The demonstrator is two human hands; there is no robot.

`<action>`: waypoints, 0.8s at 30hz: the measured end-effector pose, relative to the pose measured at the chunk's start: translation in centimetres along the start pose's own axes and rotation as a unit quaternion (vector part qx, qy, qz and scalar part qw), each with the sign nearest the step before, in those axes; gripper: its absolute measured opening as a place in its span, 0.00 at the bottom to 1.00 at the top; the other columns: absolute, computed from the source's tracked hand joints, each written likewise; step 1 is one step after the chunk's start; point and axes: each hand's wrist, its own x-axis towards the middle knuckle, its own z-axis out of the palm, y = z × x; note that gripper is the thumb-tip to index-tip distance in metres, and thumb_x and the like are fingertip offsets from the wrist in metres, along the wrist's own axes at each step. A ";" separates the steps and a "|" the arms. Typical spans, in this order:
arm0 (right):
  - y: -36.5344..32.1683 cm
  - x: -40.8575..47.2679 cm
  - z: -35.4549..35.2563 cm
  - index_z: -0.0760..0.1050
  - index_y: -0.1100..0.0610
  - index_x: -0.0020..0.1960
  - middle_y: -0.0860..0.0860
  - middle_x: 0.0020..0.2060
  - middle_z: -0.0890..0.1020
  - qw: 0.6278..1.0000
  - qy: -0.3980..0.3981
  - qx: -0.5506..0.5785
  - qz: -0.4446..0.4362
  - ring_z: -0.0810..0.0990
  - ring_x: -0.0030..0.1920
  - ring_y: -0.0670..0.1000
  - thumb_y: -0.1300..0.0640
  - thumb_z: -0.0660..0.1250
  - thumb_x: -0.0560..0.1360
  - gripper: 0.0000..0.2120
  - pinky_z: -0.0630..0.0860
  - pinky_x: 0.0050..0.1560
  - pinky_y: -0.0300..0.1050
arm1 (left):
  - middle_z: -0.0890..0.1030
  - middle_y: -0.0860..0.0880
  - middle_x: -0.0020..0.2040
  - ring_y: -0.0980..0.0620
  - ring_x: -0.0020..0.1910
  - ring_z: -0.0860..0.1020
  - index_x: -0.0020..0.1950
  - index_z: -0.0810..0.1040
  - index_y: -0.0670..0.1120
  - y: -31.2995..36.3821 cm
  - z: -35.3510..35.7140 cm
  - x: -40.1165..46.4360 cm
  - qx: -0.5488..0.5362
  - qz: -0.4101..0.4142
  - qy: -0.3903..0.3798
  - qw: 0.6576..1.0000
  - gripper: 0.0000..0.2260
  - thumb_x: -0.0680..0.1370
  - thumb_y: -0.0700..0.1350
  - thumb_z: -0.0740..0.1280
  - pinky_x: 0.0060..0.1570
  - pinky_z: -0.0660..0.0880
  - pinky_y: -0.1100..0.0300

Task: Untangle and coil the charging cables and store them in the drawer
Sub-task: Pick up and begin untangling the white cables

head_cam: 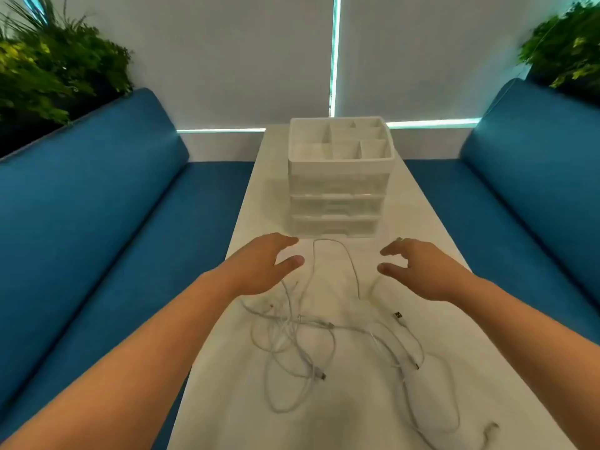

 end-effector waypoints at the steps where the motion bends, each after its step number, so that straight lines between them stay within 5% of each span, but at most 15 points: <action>1: 0.4 0.2 0.7 0.73 0.51 0.66 0.50 0.65 0.76 1.000 -0.003 0.009 0.010 0.72 0.67 0.53 0.45 0.63 0.78 0.19 0.70 0.64 0.48 | 0.67 0.53 0.75 0.53 0.69 0.69 0.76 0.63 0.53 -0.5 0.5 0.0 -0.002 -0.009 0.001 1.000 0.25 0.81 0.59 0.59 0.67 0.66 0.58; 9: 4.1 4.1 5.0 0.75 0.59 0.64 0.54 0.63 0.78 0.994 0.019 0.064 0.090 0.77 0.61 0.54 0.51 0.63 0.79 0.18 0.68 0.55 0.41 | 0.72 0.51 0.71 0.50 0.70 0.66 0.73 0.69 0.53 -4.5 4.5 2.4 0.137 0.005 -0.066 0.988 0.22 0.80 0.57 0.62 0.70 0.61 0.55; 13: 5.3 5.8 8.0 0.75 0.59 0.64 0.57 0.63 0.77 0.994 0.002 0.058 0.095 0.76 0.61 0.57 0.51 0.63 0.79 0.17 0.70 0.56 0.44 | 0.79 0.52 0.57 0.53 0.56 0.69 0.63 0.77 0.52 -5.2 5.7 3.7 0.188 0.031 -0.086 0.978 0.16 0.79 0.58 0.63 0.55 0.67 0.58; 20: 5.9 7.2 11.6 0.72 0.57 0.68 0.58 0.62 0.71 0.996 -0.011 -0.042 0.077 0.70 0.60 0.60 0.60 0.59 0.80 0.17 0.73 0.56 0.51 | 0.74 0.54 0.44 0.53 0.49 0.68 0.51 0.75 0.51 -4.8 6.8 5.5 0.118 0.031 -0.093 0.988 0.10 0.79 0.57 0.63 0.44 0.62 0.58; 24: 6.5 7.5 11.9 0.78 0.61 0.56 0.57 0.54 0.72 0.998 0.021 -0.026 0.061 0.72 0.54 0.58 0.61 0.63 0.78 0.09 0.75 0.50 0.52 | 0.72 0.55 0.40 0.54 0.42 0.71 0.47 0.70 0.56 -4.6 6.6 5.7 0.058 0.016 -0.074 0.995 0.09 0.79 0.59 0.62 0.43 0.71 0.56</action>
